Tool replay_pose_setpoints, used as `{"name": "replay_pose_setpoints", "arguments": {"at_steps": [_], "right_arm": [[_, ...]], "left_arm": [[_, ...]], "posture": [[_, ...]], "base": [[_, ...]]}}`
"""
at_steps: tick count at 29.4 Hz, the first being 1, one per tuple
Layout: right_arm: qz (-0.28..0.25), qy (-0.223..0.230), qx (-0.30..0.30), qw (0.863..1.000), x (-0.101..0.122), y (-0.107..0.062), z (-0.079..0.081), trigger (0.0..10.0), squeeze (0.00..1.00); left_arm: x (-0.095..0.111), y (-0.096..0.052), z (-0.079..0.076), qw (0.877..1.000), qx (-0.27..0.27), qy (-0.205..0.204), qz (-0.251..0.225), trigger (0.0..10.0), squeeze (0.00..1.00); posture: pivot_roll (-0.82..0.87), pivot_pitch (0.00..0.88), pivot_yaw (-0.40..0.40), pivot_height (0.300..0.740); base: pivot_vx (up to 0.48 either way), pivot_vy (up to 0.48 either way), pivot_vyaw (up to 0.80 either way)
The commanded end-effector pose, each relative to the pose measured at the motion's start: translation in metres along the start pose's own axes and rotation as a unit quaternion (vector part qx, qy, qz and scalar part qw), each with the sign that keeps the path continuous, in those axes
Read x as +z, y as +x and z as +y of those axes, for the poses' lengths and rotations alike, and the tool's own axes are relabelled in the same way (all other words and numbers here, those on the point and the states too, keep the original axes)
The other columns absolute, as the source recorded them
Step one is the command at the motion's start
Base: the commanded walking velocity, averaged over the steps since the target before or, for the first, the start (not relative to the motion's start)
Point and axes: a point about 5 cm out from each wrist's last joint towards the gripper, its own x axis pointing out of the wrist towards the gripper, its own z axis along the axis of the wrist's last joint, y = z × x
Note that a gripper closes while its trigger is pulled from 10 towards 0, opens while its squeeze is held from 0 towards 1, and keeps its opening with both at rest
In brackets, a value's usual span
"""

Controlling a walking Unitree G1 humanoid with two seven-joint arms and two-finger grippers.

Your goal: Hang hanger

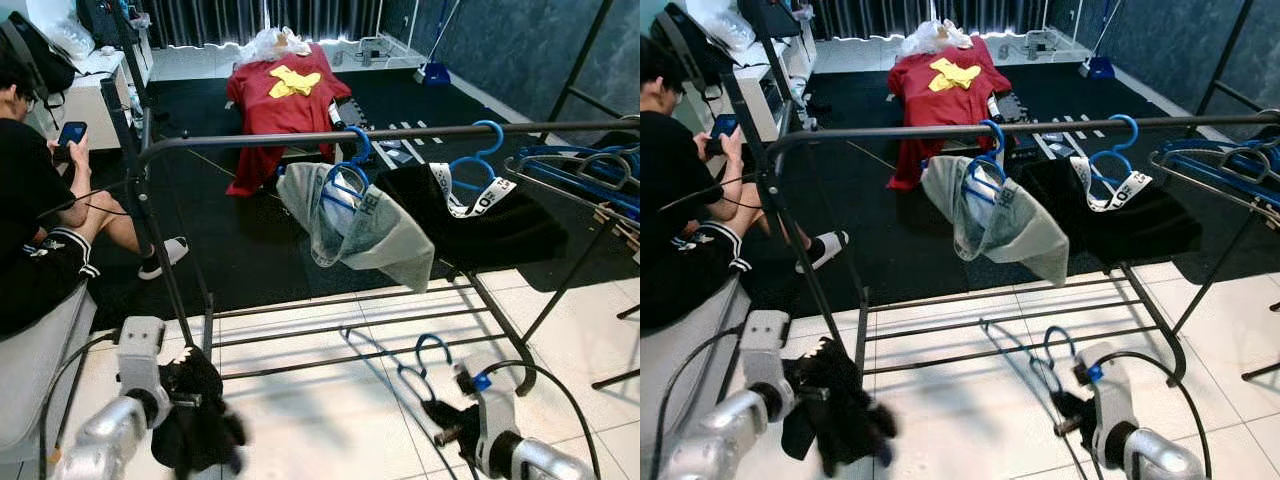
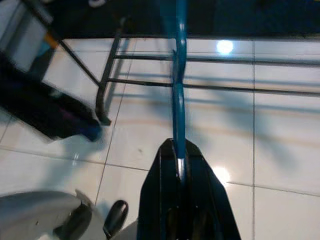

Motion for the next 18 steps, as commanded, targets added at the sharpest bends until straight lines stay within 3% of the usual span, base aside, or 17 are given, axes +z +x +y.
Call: {"name": "replay_pose_setpoints", "arguments": {"at_steps": [1,4,7,10,17,18], "right_arm": [[-0.018,0.024,-0.030,0.999,-0.006,0.000,-0.001,10.0,0.00],[-0.020,0.033,-0.057,0.998,-0.015,0.001,-0.001,10.0,0.00],[-0.022,0.047,-0.087,0.995,-0.028,0.002,-0.007,10.0,0.00],[-0.032,0.072,-0.105,0.991,-0.032,0.004,-0.014,10.0,0.00],[-0.029,0.076,-0.118,0.990,-0.040,0.010,-0.031,10.0,0.00],[-0.026,0.083,-0.135,0.987,-0.047,0.007,-0.040,10.0,0.00]], "left_arm": [[-0.011,-0.005,0.001,1.000,0.016,0.005,0.007,10.0,0.00],[-0.024,-0.010,0.002,0.999,0.039,-0.010,0.016,10.0,0.00],[-0.035,-0.015,0.004,0.994,0.060,-0.090,0.007,10.0,0.00],[-0.033,-0.012,0.008,0.989,0.080,-0.126,-0.005,10.0,0.00],[-0.031,-0.001,0.001,0.989,0.076,-0.123,-0.007,10.0,0.00],[-0.030,0.002,0.000,0.989,0.078,-0.125,-0.010,10.0,0.00]], "posture": [[-0.03,0.049,-0.017,0.740],[-0.02,0.044,-0.020,0.740],[-0.01,0.027,-0.032,0.740],[-0.01,0.013,-0.038,0.740],[-0.01,0.000,-0.050,0.740],[-0.02,0.000,-0.054,0.740]], "base": [[0.000,0.000,0.78],[0.000,0.000,0.78],[0.000,0.000,0.78],[0.000,0.000,0.76],[0.000,0.000,0.76],[0.000,0.000,0.76]]}}
